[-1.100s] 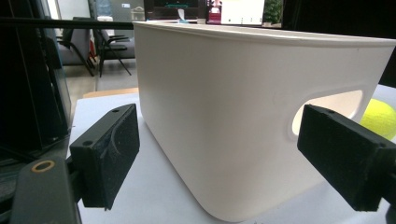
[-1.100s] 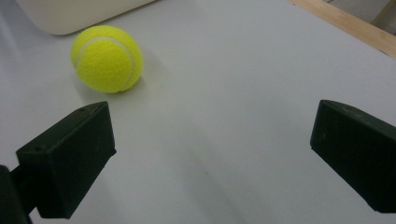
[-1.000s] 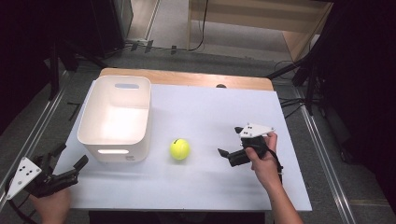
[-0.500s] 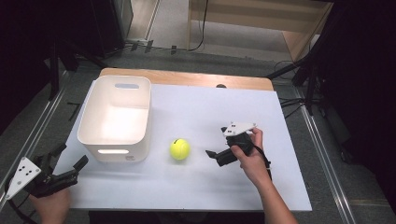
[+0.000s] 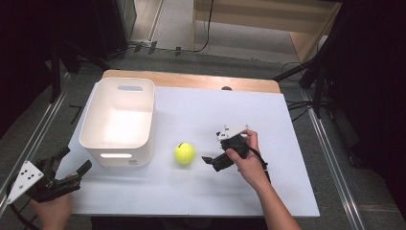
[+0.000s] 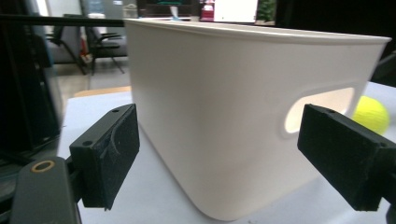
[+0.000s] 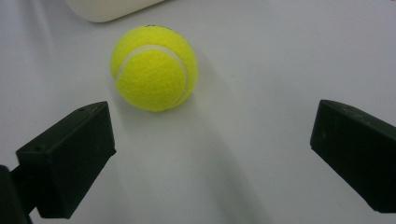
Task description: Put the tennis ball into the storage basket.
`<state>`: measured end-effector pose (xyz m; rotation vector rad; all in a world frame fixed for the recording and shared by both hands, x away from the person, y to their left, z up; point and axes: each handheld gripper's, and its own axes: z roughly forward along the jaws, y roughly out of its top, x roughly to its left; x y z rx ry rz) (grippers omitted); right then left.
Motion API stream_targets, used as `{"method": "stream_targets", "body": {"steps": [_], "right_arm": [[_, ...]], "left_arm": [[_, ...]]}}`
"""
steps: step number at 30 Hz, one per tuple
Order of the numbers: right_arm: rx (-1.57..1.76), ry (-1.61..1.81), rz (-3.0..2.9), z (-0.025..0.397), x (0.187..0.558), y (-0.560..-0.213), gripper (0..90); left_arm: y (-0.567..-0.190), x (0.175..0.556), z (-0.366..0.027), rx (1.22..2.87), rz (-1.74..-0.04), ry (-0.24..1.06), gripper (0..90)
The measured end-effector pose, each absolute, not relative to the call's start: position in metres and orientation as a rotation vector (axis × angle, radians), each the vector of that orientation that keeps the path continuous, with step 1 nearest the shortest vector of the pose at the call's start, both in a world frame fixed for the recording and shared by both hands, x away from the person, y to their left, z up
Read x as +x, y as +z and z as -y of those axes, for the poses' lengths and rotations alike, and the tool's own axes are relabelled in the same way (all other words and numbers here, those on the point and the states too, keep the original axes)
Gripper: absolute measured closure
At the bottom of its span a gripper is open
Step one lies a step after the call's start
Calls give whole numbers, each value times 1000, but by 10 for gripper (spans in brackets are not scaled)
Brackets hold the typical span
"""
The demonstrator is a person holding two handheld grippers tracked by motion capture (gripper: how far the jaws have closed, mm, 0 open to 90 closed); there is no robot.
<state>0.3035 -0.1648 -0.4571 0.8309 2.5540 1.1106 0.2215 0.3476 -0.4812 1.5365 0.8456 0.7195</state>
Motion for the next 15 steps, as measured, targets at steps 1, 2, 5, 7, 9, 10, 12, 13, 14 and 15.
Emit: {"method": "stream_targets", "body": {"steps": [1,2,5,7,9,10,12,13,14,15], "right_arm": [[831,1112,-2558,163,304,-457,0],[827,1114,-2560,162,304,-458,0],[818,1107,-2574,158,306,-459,0],[810,1105,-2582,156,307,-459,0],[800,1103,-2590,153,308,-460,0],[812,1101,-2590,151,308,-460,0],[802,1100,-2601,149,309,-459,0],[793,1100,-2603,148,309,-459,0],[783,1098,-2610,146,310,-459,0],[790,1093,-2614,144,310,-459,0]], "left_arm": [[-481,222,-348,1537,-846,720,126],[-481,223,-347,1551,-848,706,126],[-481,224,-346,1560,-849,712,125],[-481,224,-345,1561,-855,719,126],[-481,224,-345,1564,-869,723,126],[-481,225,-345,1560,-871,721,126],[-481,225,-347,1548,-862,715,125],[-481,225,-347,1543,-869,718,96],[-481,224,-346,1546,-883,725,26],[-481,225,-346,1544,-883,723,0]]}}
